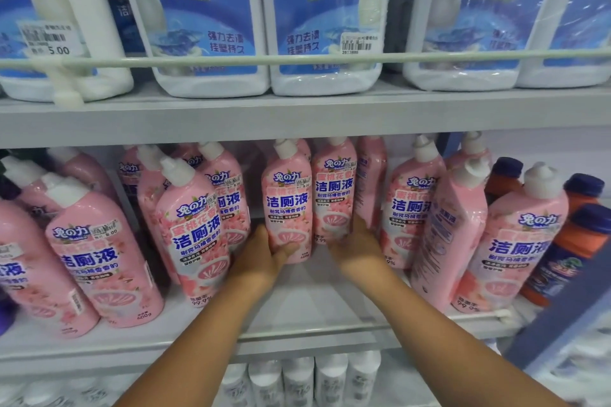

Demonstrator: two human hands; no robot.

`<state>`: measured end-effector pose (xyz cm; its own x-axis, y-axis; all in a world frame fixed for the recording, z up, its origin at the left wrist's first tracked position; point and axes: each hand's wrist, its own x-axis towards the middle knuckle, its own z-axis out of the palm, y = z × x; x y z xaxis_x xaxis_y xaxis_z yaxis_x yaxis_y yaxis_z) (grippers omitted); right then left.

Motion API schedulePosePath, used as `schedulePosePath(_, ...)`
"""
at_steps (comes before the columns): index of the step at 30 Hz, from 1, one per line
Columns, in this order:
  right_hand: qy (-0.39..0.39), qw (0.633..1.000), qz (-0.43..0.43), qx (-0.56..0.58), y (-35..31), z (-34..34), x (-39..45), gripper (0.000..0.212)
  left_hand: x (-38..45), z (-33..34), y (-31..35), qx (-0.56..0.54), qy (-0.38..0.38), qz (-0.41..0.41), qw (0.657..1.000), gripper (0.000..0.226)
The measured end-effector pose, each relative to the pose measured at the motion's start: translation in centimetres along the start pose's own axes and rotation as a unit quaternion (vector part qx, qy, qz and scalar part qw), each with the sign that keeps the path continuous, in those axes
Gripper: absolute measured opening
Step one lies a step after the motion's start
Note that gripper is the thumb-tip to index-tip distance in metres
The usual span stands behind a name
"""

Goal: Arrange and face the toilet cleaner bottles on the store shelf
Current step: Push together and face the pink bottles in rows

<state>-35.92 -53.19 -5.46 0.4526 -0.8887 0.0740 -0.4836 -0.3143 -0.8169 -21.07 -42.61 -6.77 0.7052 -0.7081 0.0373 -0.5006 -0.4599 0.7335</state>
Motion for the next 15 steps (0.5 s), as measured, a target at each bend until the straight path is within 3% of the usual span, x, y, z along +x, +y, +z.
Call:
schedulePosePath(3,-0.010,0.999,-0.018,0.030,0.2,-3.3,-4.3,0.022,0.2,0.1,0.4,0.035,-0.001,-0.011,0.999,0.040)
schedulePosePath(5,0.050,0.996,-0.035,0.063,0.9,-6.4,-7.4,0.012,0.4,0.4,0.7,0.047,0.004,-0.017,0.999,0.041)
schedulePosePath(8,0.155,0.980,-0.055,0.109,2.1,-10.1,-10.3,0.019,0.6,0.5,1.3,0.060,0.009,-0.029,0.998,0.040)
schedulePosePath(10,0.193,0.978,-0.039,0.064,3.1,-11.4,-11.4,0.020,0.5,0.6,1.6,0.065,0.019,-0.030,0.997,0.039)
schedulePosePath(15,0.181,0.982,0.019,-0.047,4.9,-11.8,-11.8,0.033,-0.3,0.9,2.0,0.081,0.014,-0.039,0.996,0.047)
